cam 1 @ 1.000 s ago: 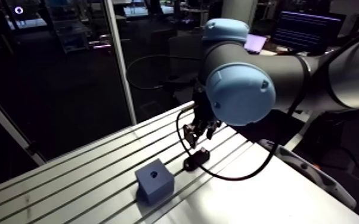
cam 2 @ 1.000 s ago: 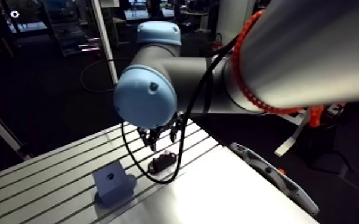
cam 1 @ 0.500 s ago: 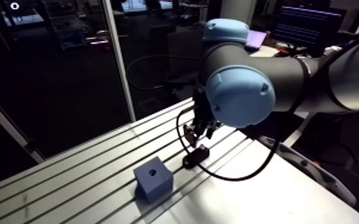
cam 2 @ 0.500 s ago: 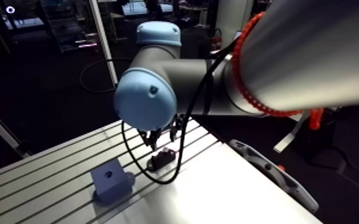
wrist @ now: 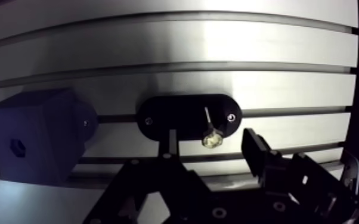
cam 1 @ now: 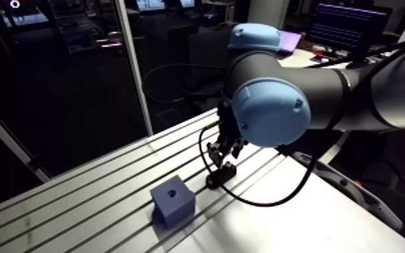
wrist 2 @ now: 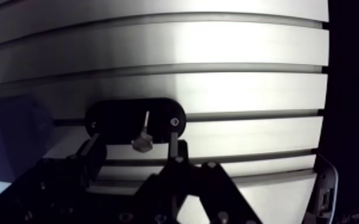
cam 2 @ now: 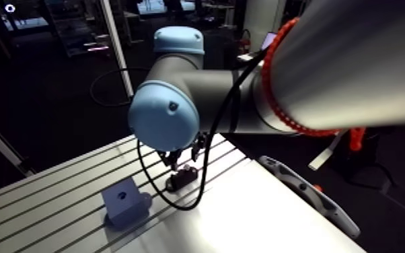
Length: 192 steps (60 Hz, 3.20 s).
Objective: Pick up the M10 bolt and insert it into the hex recess until seated.
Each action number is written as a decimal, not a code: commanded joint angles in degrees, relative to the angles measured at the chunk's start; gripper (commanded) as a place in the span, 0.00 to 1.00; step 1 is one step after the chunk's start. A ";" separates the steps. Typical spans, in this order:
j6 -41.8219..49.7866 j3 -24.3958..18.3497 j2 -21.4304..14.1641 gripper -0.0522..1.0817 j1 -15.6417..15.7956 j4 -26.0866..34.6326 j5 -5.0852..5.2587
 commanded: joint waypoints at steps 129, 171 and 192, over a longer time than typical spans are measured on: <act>-0.09 0.87 0.19 0.56 -0.18 -1.70 -1.23; -0.09 1.04 0.44 0.58 -0.10 -1.62 -1.23; -0.09 1.04 0.52 0.60 -0.09 -1.70 -1.23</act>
